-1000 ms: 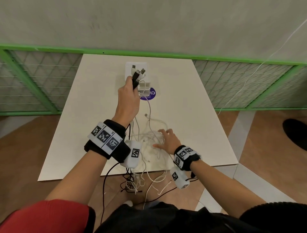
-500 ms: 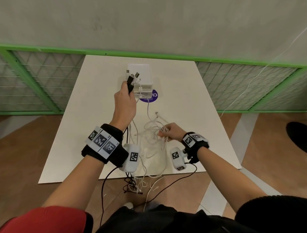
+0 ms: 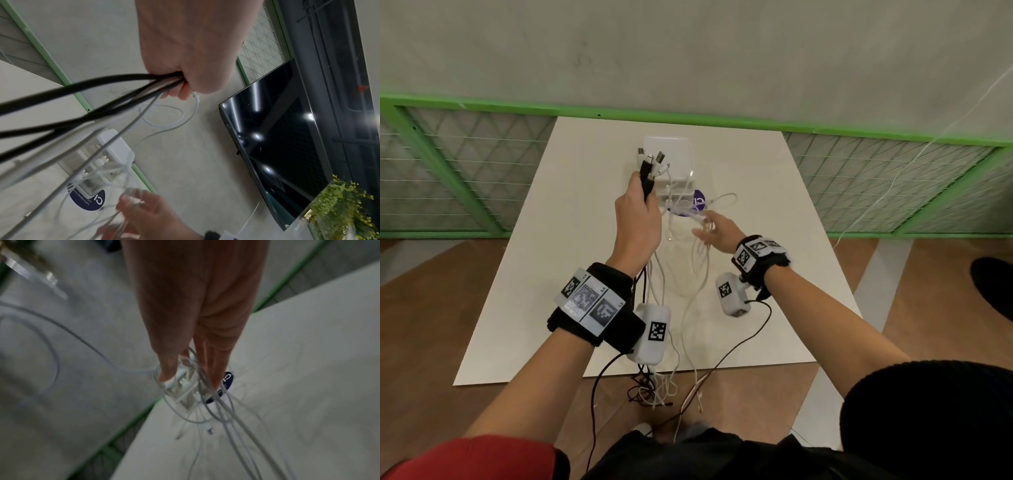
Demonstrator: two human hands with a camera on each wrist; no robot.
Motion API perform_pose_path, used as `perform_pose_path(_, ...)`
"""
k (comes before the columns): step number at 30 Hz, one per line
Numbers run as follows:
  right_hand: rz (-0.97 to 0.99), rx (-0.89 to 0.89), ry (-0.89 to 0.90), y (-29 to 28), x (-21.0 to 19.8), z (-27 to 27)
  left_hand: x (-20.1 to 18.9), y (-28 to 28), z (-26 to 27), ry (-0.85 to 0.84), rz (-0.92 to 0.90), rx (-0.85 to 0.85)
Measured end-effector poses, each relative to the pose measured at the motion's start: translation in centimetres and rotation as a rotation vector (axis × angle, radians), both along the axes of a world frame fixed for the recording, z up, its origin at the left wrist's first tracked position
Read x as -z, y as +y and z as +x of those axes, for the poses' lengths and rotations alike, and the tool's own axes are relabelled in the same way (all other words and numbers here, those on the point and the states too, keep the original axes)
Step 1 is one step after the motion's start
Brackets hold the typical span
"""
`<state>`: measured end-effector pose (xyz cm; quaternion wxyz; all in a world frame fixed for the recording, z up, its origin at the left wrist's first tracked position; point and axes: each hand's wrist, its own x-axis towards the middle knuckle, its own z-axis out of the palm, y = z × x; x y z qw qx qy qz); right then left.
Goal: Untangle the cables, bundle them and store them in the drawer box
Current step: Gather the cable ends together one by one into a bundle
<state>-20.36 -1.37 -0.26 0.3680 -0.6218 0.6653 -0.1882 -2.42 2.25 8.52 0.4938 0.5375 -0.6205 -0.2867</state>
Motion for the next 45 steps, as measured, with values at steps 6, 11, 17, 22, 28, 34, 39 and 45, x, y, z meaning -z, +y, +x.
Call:
perform_pose_path(6,-0.136,-0.039,0.102,1.5,0.2,-0.2,-0.1,0.0,-0.2,-0.012,0.05,0.08)
perform_pose_path(11,-0.469,-0.136,-0.2,2.5,-0.8,3.8,-0.3,-0.3,-0.2,-0.037,0.088,0.141)
perform_pose_path(17,-0.288,-0.045,-0.23,3.2,1.1,4.2,-0.4,-0.5,0.8,-0.026,0.03,-0.023)
perform_pose_path(22,-0.139,0.104,-0.054,4.5,5.8,1.1,-2.0,-1.4,2.6,0.081,-0.068,-0.157)
perform_pose_path(28,-0.133,0.075,-0.145,3.8,3.1,1.3,-0.2,0.2,1.1,-0.107,0.096,0.011)
perform_pose_path(34,-0.239,0.049,-0.075,3.5,1.8,1.5,0.5,2.5,-1.5,-0.442,-0.19,0.143)
perform_pose_path(39,-0.325,0.045,-0.101,4.5,0.3,1.6,3.4,2.3,-3.5,-0.401,0.166,0.377)
perform_pose_path(45,-0.338,0.058,-0.163,4.9,0.0,1.3,4.8,1.3,-3.6,-0.543,0.105,0.307)
